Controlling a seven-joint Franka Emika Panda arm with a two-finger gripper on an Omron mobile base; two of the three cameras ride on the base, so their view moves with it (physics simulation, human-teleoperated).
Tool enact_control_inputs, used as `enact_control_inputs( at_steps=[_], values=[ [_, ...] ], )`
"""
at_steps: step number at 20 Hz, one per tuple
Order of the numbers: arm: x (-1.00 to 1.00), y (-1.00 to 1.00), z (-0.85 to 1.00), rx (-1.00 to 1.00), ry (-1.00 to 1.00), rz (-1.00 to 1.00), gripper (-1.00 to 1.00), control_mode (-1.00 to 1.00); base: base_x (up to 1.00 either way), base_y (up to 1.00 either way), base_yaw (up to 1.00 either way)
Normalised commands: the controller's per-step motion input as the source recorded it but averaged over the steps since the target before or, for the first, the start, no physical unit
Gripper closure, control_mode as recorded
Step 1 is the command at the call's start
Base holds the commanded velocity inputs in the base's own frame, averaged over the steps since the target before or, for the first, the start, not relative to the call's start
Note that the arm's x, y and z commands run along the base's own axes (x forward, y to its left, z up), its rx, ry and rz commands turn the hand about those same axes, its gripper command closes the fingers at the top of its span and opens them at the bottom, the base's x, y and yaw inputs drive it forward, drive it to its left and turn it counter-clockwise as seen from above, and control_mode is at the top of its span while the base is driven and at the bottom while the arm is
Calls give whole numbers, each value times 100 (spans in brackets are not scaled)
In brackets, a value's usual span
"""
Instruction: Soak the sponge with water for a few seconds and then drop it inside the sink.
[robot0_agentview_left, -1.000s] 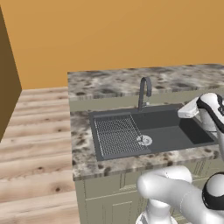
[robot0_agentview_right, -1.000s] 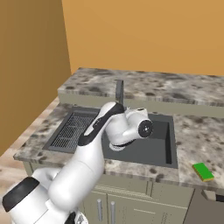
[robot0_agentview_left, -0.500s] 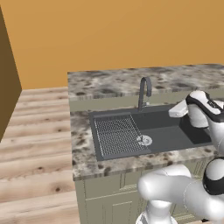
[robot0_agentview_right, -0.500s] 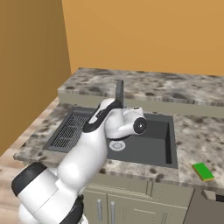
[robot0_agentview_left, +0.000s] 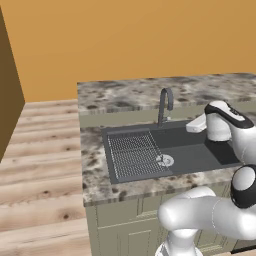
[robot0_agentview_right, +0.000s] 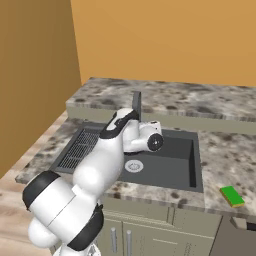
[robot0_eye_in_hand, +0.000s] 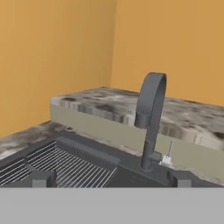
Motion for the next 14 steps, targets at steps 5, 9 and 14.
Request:
enact_control_inputs(
  at_steps=[5, 9, 14],
  values=[
    [2, 0, 0, 0, -7, -3, -100, -100, 0, 0, 0],
    [0, 0, 0, 0, -1, 0, -100, -100, 0, 0, 0],
    [7, 0, 0, 0, 0, 0, -100, -100, 0, 0, 0]
  ],
)
